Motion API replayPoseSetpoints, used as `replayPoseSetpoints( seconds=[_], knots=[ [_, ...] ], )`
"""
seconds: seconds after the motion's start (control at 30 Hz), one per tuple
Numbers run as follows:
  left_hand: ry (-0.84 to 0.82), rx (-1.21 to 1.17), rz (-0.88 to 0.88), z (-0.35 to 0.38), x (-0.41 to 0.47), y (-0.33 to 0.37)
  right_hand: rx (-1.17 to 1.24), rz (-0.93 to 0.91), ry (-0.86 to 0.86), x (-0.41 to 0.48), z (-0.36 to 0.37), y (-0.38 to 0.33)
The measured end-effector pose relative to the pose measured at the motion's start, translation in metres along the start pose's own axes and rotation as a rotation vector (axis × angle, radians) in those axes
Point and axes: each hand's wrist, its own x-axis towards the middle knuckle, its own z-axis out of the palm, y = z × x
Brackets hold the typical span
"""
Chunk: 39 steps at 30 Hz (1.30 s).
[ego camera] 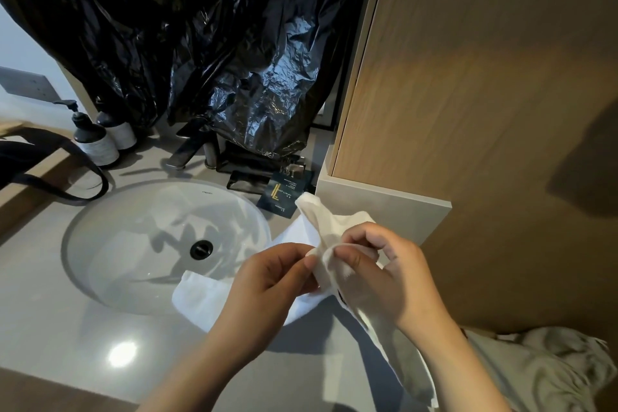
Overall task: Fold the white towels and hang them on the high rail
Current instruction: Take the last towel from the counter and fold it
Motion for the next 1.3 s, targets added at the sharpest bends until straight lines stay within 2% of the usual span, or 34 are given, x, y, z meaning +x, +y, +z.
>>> replayPoseSetpoints(
  seconds=[0.47, 0.67, 0.8, 1.03, 1.2, 1.3],
  knots=[
    [-0.086, 0.069, 0.055, -0.002, -0.009, 0.003, -0.031, 0.016, 0.027, -0.012, 0.006, 0.002],
    [0.077, 0.206, 0.149, -0.001, -0.012, 0.006, -0.062, -0.027, 0.019, -0.009, 0.007, 0.001],
    [0.132, 0.372, 0.289, -0.002, -0.012, 0.016, -0.082, -0.078, 0.020, -0.004, 0.007, -0.001],
    [0.058, 0.481, 0.408, -0.013, 0.000, 0.033, -0.011, -0.154, 0.027, 0.005, 0.007, -0.011],
    [0.058, 0.560, 0.556, -0.025, 0.024, 0.080, 0.128, -0.210, -0.028, 0.030, -0.007, -0.029],
    [0.015, 0.567, 0.559, -0.032, 0.042, 0.106, 0.192, -0.295, -0.055, 0.048, -0.013, -0.044]
  ],
)
